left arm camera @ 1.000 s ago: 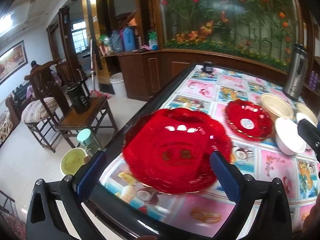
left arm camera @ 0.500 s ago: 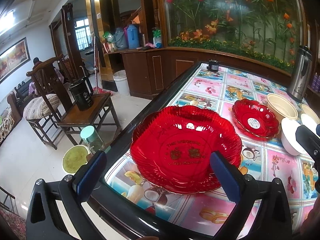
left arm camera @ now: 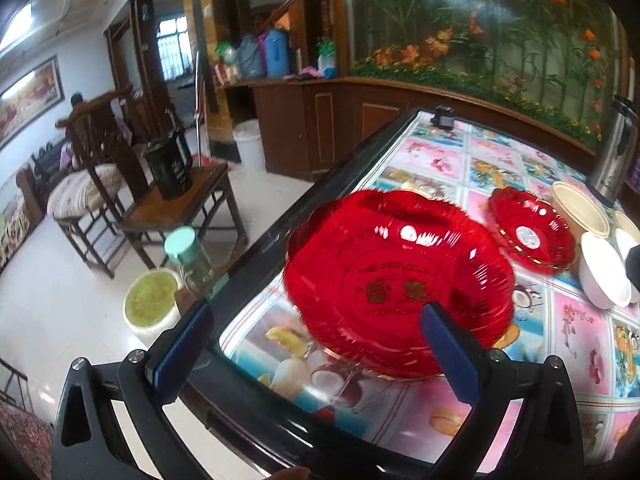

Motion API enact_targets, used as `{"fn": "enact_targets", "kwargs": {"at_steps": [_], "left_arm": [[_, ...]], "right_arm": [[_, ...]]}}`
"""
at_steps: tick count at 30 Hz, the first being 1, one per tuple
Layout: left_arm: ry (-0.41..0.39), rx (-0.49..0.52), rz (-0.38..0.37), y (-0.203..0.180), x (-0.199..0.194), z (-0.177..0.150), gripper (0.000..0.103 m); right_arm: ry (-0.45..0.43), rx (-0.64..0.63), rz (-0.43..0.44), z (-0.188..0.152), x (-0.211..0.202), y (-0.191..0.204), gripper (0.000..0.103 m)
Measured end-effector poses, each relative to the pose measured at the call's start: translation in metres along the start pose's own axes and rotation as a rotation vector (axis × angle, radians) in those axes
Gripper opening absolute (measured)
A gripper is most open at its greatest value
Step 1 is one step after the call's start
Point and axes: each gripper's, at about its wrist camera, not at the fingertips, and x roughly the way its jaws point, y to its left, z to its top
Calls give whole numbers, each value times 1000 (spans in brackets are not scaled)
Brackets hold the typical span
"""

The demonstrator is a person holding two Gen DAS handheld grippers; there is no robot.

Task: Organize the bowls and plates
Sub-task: 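Grip the rim of the large red wedding plate with the left gripper, then lift and tilt the large red plate upright with the left gripper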

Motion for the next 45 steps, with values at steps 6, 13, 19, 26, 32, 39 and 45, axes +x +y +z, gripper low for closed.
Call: {"fn": "enact_targets", "kwargs": {"at_steps": [6,13,19,26,32,39,45], "left_arm": [[28,-21,7,5,1,-7,102],[99,-37,-10,16,6,-15,101],[50,-120,46,51,-5,-2,100],[-16,-56,140,70,-13,31,101],[83,-64,88,63,21,39,101],[183,-111,15,60,43,43,101],[266,-164,-19,71,58,46,101]], "right_arm": [[31,38,40,-7,7,-4,103],[54,68,84,-13,5,-10,103],[95,84,147,-5,14,-2,103],[119,68,194,22,27,24,103],[256,176,219,5,56,16,103],[335,241,179,1,81,3,103],[427,282,210,4,110,-3,101]]}}
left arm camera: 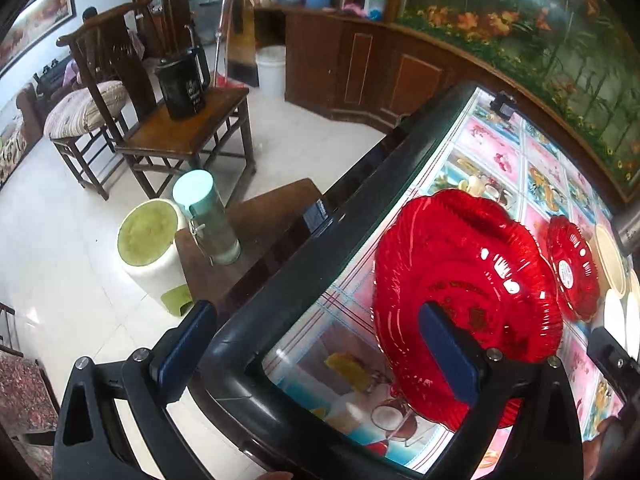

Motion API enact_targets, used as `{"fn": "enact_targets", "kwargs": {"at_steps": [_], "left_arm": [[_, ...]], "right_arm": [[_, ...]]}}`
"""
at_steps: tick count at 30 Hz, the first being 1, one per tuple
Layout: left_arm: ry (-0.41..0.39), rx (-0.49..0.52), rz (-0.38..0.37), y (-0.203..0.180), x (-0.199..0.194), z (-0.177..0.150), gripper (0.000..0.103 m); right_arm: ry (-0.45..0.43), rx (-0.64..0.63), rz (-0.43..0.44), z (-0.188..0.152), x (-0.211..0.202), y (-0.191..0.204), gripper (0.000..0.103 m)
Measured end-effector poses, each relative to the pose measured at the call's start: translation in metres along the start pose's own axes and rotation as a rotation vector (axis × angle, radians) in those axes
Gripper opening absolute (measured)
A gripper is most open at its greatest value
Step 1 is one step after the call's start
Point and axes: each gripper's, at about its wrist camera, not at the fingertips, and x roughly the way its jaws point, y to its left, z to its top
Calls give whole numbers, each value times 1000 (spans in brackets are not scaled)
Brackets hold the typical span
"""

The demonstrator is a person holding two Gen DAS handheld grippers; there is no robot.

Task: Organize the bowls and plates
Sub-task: 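Lift and tilt the large red plate upright with the left gripper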

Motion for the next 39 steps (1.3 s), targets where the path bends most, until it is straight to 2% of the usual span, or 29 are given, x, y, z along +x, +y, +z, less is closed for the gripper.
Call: {"fn": "enact_targets", "kwargs": {"at_steps": [5,17,22,26,30,33,35,39], "left_arm": [[57,2,-17,-1,9,9,101],[126,-22,-27,-8,24,12,101],[165,-51,-65,-7,30,9,101],[175,-76,-111,-9,28,7,100],[155,-78,-121,-13,24,5,99],[155,-53,-118,-16,26,3,89],[159,-49,-123,-17,28,2,76],[165,-41,-128,-18,35,0,68]], "right_arm": [[66,29,4,14,19,-3,100],[130,77,15,19,44,-12,97],[135,117,32,16,49,-16,97],[147,136,44,13,51,-16,97],[147,147,49,11,52,-14,93],[162,146,59,9,55,-12,91],[169,150,59,8,56,-11,85],[181,154,49,9,62,-11,79]]}}
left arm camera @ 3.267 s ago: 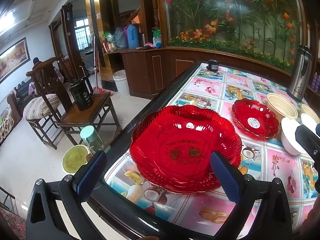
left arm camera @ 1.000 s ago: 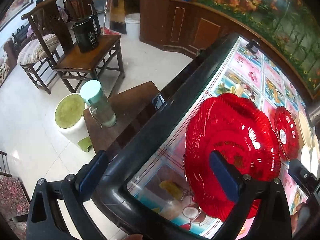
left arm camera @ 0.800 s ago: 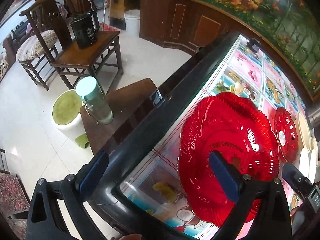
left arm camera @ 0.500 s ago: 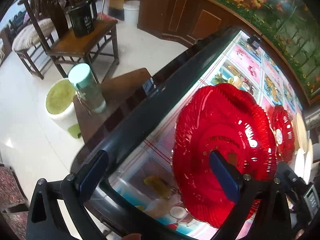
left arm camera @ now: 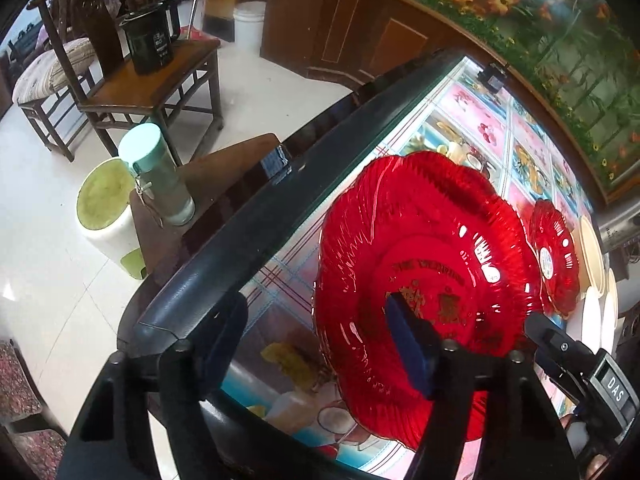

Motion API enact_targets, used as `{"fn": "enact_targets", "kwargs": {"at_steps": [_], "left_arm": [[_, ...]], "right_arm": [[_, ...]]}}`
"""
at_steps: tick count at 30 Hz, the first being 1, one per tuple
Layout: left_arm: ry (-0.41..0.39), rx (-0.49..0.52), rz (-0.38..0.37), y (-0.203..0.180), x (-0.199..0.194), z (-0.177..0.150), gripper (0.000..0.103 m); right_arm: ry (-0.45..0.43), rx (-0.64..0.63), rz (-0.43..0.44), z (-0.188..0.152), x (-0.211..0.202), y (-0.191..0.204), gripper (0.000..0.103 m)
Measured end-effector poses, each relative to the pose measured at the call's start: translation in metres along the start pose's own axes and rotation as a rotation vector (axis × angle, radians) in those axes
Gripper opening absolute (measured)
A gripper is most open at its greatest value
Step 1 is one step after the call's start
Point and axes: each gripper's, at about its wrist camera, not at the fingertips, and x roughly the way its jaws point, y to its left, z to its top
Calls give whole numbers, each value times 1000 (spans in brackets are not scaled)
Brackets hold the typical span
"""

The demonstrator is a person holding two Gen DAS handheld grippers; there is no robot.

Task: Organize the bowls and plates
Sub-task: 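Lift and tilt the large red plate upright with the left gripper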

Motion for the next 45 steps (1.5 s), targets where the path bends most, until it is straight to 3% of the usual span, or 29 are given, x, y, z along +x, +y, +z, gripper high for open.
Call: {"fn": "enact_targets", "kwargs": {"at_steps": [6,8,13,17,23,28,37,45], "left_arm": [[-3,4,-6,-1,2,1,63],[-12,6,-7,0,1,1,57],[-16,24,0,0,4,0,38],[-15,38,-5,0,6,-1,22],[-28,69,-19,-5,6,-3,8],[-35,63,-28,-3,6,-4,8],[-43,95,-1,-7,3,-9,8],[-40,156,19,-5,-10,-34,9]], "right_arm": [[5,11,-10,2,3,-2,75],[8,13,-11,3,5,-2,69],[24,8,-43,4,14,-2,28],[27,2,-57,3,19,-3,16],[17,-15,-72,2,22,-1,15],[13,-47,-98,-1,22,3,9],[3,-77,-118,-5,21,5,9],[10,-97,-120,-33,8,3,9]]}}
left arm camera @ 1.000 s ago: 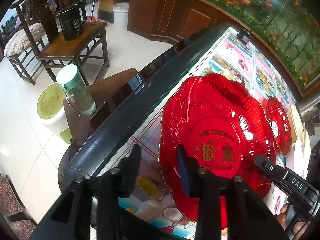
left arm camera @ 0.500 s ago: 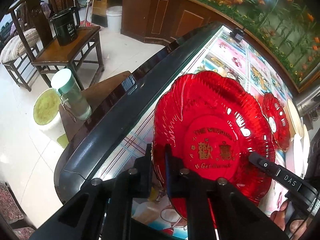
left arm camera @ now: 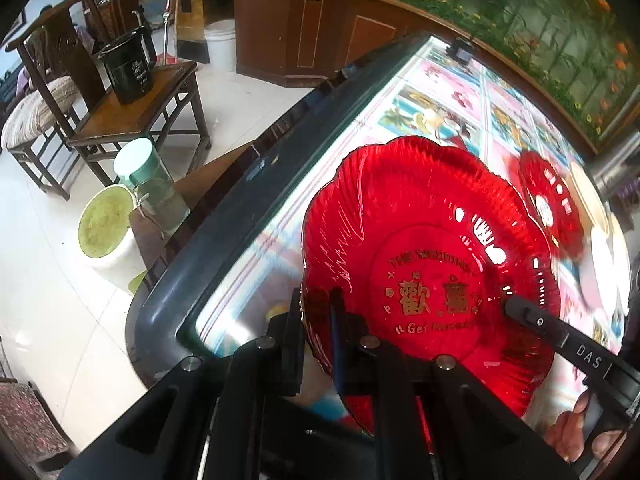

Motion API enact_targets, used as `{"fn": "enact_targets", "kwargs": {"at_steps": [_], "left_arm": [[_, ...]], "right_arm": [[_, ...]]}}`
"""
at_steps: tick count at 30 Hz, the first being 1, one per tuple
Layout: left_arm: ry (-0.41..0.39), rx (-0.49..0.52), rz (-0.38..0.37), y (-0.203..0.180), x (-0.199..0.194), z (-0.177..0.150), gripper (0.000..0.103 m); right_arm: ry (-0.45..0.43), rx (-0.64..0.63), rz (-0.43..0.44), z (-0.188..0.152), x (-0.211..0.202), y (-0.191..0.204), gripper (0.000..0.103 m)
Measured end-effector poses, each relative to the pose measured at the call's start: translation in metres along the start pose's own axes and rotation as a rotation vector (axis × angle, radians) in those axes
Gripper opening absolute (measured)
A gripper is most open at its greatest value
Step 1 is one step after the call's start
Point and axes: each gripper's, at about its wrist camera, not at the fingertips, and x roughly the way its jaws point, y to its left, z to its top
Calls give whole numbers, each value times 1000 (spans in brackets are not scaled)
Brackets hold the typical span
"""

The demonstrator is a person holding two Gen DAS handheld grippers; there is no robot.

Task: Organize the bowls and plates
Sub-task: 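Move the right gripper to the small labelled red plate and grasp its rim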

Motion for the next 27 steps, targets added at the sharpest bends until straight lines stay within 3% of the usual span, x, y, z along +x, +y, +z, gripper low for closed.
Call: {"fn": "enact_targets", "kwargs": {"at_steps": [6,8,10,13,15,17,19,21,22,23,25,27], "left_arm": [[10,6,27,3,1,-4,14],[24,-10,26,7,-1,-4,27],[27,-18,65,11,-9,-5,39],[-74,-19,113,18,-35,-14,46],[-153,-16,167,18,-54,-20,45],[-290,3,230,12,-82,-25,45],[-421,21,237,1,-110,-27,46],[-535,46,179,-14,-133,-29,50],[-573,62,104,-24,-143,-28,61],[-577,73,24,-33,-148,-26,70],[-542,94,-114,-54,-151,-22,71],[-496,129,-202,-76,-147,-26,71]], "right_arm": [[21,23,50,-7,-2,-3,12],[46,48,97,-5,-1,-8,14],[66,66,144,-2,-8,-16,25],[16,49,207,-3,-32,-23,40],[-45,33,228,-5,-53,-29,40],[-130,7,221,-9,-77,-36,40],[-235,-24,201,-15,-105,-44,40],[-304,-37,215,-20,-127,-53,41],[-329,-36,225,-21,-135,-57,44],[-357,-29,237,-22,-145,-63,45],[-378,3,258,-19,-154,-72,45],[-369,49,313,-17,-157,-84,45]]}}
